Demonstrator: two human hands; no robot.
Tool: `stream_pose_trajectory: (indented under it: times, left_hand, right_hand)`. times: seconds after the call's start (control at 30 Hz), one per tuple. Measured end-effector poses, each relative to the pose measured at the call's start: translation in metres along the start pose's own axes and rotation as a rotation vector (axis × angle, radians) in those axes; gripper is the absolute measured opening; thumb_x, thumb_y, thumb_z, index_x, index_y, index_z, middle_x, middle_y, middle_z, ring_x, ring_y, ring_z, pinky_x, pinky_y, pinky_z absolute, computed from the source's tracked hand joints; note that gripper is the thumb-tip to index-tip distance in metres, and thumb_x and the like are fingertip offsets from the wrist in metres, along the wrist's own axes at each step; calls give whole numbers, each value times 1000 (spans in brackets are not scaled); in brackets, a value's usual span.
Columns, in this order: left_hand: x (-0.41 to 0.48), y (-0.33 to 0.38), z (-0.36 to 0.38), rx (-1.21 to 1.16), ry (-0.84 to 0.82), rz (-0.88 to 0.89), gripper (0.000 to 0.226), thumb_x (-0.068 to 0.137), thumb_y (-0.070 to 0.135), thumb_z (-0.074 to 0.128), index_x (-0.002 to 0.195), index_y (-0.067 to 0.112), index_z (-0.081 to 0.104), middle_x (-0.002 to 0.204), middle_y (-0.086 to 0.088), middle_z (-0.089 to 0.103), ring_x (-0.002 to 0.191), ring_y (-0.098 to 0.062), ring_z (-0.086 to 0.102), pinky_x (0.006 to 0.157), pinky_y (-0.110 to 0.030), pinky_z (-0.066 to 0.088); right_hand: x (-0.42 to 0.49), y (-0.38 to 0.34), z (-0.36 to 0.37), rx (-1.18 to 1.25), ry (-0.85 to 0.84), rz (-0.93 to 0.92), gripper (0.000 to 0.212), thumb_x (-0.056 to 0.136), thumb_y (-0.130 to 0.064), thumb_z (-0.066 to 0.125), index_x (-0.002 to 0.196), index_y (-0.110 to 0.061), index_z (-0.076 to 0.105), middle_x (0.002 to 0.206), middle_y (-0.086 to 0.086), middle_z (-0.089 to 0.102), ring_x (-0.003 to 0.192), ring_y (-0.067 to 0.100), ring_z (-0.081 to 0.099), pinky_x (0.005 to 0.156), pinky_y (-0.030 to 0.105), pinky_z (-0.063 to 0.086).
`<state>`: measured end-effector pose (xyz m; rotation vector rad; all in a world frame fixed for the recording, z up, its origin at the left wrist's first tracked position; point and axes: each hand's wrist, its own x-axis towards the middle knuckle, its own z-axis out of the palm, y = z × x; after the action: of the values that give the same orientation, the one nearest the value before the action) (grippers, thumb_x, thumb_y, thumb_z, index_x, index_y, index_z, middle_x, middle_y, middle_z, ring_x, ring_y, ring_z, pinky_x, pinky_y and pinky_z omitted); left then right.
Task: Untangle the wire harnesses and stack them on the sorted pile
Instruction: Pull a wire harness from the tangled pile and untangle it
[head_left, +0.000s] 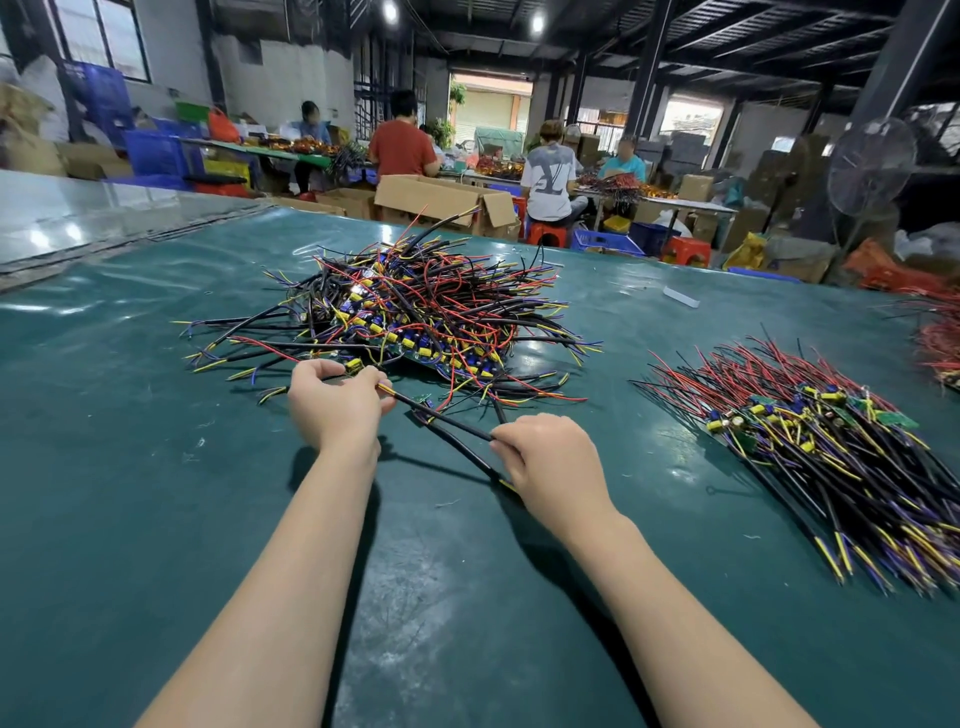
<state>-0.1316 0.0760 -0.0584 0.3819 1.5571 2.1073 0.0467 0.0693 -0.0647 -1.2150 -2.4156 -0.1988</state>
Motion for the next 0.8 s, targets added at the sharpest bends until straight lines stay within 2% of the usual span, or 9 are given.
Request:
stream_pose_trajectory:
  times: [0.07,0.17,0.33,0.47,0.57,0.63,0.73,0.8]
  left_hand:
    - [-1,-1,1,-19,-15,-26,39,74,-8,61,72,22,36,67,-7,57,33,-7,56,64,-38,54]
    - [-2,-1,0,-53,-18,-60,39,75,-9,60,73,21,35,62,-6,56,34,-7,57,68,-38,54]
    - [-5,4,1,-77,-40,-44,39,77,-9,61,74,21,36,63,-7,57,36,-7,58,58,-31,55]
    - [-7,5,1,-80,-48,-23,39,77,-9,61,74,21,36,67,-9,57,52,-16,61,47,-22,53]
    - [-6,6,-2,-113,-46,-36,39,77,-10,60,74,20,36,71,-13,58,57,-21,61,48,-24,54]
    - [-7,7,-2,-114,-50,-44,38,77,-10,60,74,20,36,74,-14,59,58,-21,61,53,-27,55]
    - [-9,8,-2,-131,-51,-39,38,76,-11,60,73,19,36,69,-12,58,57,-21,60,49,-22,55]
    - [-11,7,-2,-135,-52,-42,38,76,-11,60,73,18,36,68,-13,58,57,-21,59,47,-21,54]
  right_hand:
    - [1,4,1,47,9,99,31,97,-30,39,100,-13,64,100,2,67,98,24,55,78,32,35]
    - [-2,3,3,77,53,143,31,98,-32,39,95,-13,64,95,5,68,93,27,58,74,32,38]
    - [-4,4,2,170,140,216,30,95,-31,47,81,-12,67,80,9,69,81,29,59,70,32,38]
    - [-6,6,3,203,124,243,36,95,-34,47,74,-9,63,75,10,68,78,30,58,70,34,43]
    - [-7,8,3,192,125,250,40,95,-38,46,68,-10,54,70,11,62,70,31,48,63,34,32]
    - [-8,13,2,232,126,260,35,95,-31,47,70,-9,54,72,9,59,71,29,46,63,34,31]
    - [-9,18,2,323,141,314,23,94,-23,50,91,-10,69,84,6,62,83,29,55,69,33,40]
    - [-9,17,3,302,180,364,22,92,-25,53,89,-13,71,81,2,53,79,28,53,64,31,37]
